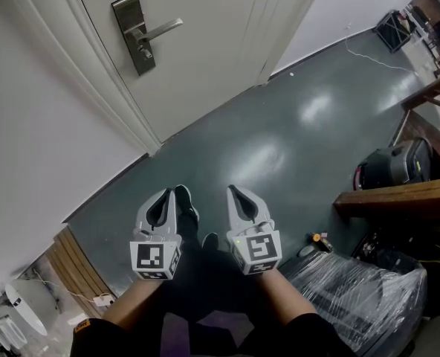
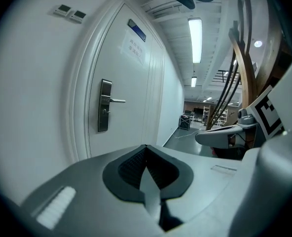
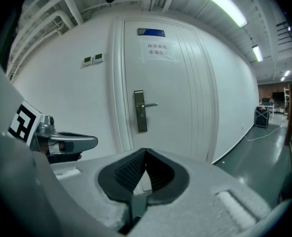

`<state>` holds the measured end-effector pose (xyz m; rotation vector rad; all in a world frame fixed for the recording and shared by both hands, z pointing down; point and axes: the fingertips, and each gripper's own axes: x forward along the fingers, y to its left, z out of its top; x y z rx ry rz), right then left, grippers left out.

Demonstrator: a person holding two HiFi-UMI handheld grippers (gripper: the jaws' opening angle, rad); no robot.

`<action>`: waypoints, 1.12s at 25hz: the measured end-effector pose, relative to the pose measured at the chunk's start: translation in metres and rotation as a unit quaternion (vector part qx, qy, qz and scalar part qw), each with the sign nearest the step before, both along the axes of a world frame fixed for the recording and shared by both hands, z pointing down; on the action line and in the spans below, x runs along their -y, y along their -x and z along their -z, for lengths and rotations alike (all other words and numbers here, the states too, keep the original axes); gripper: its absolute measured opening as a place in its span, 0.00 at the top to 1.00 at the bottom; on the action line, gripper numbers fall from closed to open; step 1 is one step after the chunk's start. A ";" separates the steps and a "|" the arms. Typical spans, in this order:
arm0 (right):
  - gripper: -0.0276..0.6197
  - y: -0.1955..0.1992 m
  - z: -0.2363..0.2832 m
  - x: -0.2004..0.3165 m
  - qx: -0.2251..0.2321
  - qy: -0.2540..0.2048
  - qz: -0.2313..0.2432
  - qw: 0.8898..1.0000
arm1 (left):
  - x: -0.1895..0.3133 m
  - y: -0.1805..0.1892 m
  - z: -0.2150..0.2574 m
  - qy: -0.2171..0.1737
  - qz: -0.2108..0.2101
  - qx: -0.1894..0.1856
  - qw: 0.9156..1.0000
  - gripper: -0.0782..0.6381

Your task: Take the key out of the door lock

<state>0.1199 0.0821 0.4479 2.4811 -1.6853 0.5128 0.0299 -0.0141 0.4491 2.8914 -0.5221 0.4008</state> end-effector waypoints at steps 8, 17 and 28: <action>0.97 -0.067 -0.002 0.071 -0.010 0.027 0.007 1.000 | 0.078 -0.072 -0.008 0.012 0.006 -0.021 1.000 0.87; 0.97 -0.119 0.019 0.178 0.001 0.014 0.030 0.999 | 0.176 -0.106 0.008 -0.026 0.036 -0.031 0.999 0.87; 0.97 -0.139 0.026 0.302 0.074 -0.024 0.150 0.986 | 0.259 -0.105 0.019 -0.053 0.133 -0.019 0.990 0.87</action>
